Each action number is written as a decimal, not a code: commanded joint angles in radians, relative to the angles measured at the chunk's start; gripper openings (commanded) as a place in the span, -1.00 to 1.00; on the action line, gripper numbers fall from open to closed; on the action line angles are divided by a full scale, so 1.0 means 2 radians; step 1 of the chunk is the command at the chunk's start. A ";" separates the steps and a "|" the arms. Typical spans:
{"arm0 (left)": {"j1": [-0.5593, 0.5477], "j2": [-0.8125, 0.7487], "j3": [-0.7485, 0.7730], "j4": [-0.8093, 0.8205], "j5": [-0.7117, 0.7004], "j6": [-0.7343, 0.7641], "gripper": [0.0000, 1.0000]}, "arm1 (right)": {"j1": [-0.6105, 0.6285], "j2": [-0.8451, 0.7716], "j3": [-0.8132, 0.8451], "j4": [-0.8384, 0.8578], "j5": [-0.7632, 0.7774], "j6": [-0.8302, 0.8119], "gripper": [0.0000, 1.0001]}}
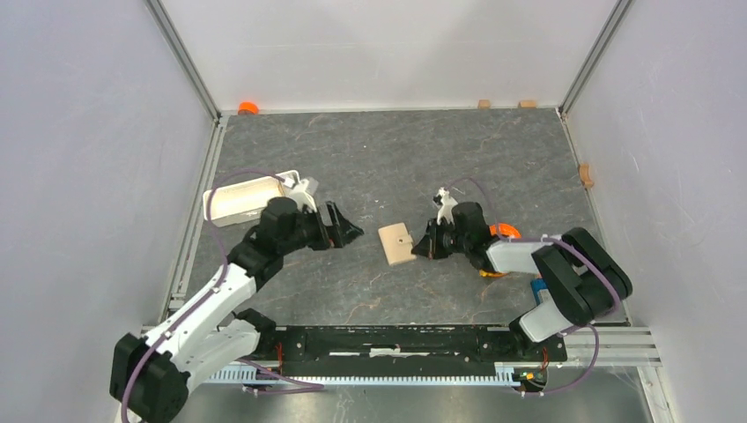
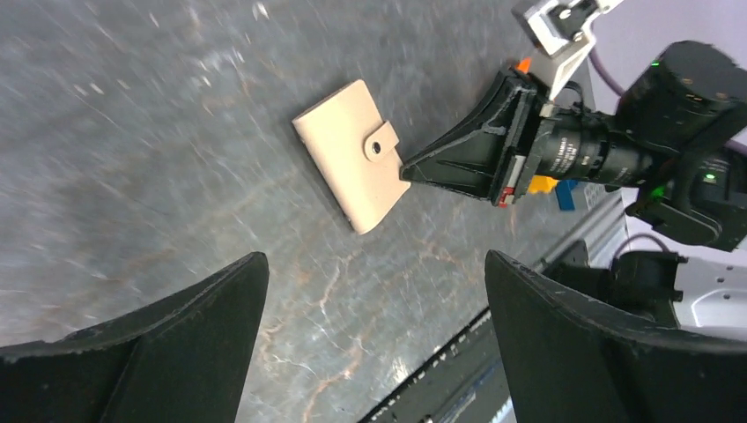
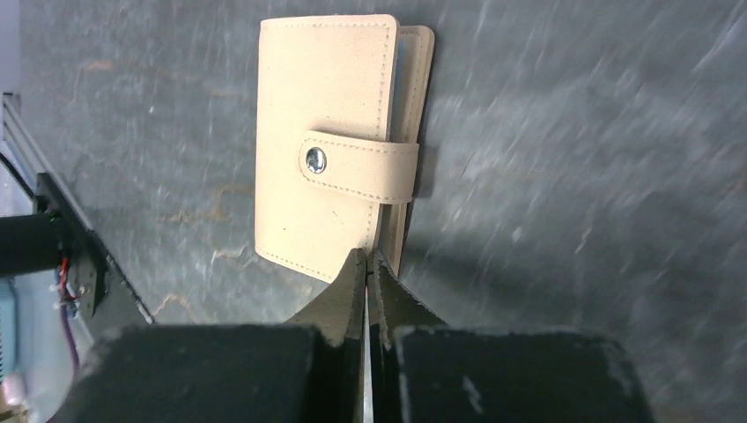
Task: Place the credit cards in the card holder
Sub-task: Move the card holder to the center of the board.
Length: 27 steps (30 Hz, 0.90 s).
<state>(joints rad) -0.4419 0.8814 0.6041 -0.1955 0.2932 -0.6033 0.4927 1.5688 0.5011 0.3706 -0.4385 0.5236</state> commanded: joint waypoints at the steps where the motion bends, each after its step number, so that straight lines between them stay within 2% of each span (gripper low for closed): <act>1: -0.055 0.036 -0.040 0.102 -0.053 -0.091 0.93 | 0.037 -0.051 -0.066 0.037 0.037 0.067 -1.00; 6: -0.084 0.079 -0.081 0.150 -0.073 -0.126 0.76 | 0.082 -0.099 -0.134 0.097 0.068 0.135 -1.00; 9: -0.095 0.105 -0.099 0.177 -0.077 -0.141 0.69 | 0.118 -0.117 -0.154 0.119 0.095 0.163 -1.00; 13: -0.109 0.152 -0.101 0.205 -0.066 -0.153 0.49 | 0.154 -0.127 -0.165 0.136 0.123 0.188 -1.00; 20: -0.130 0.221 -0.092 0.205 -0.071 -0.158 0.35 | 0.188 -0.129 -0.171 0.146 0.159 0.204 -0.89; 24: -0.140 0.216 -0.105 0.192 -0.110 -0.166 0.35 | 0.197 -0.124 -0.180 0.154 0.170 0.212 -0.88; 27: -0.141 0.223 -0.117 0.219 -0.097 -0.181 0.34 | 0.201 -0.118 -0.183 0.156 0.173 0.213 -0.87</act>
<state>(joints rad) -0.7162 1.3117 0.4026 0.1982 0.1326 -0.9112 0.8814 1.3285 0.1509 0.6430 -0.1314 0.9291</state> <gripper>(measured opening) 0.677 0.062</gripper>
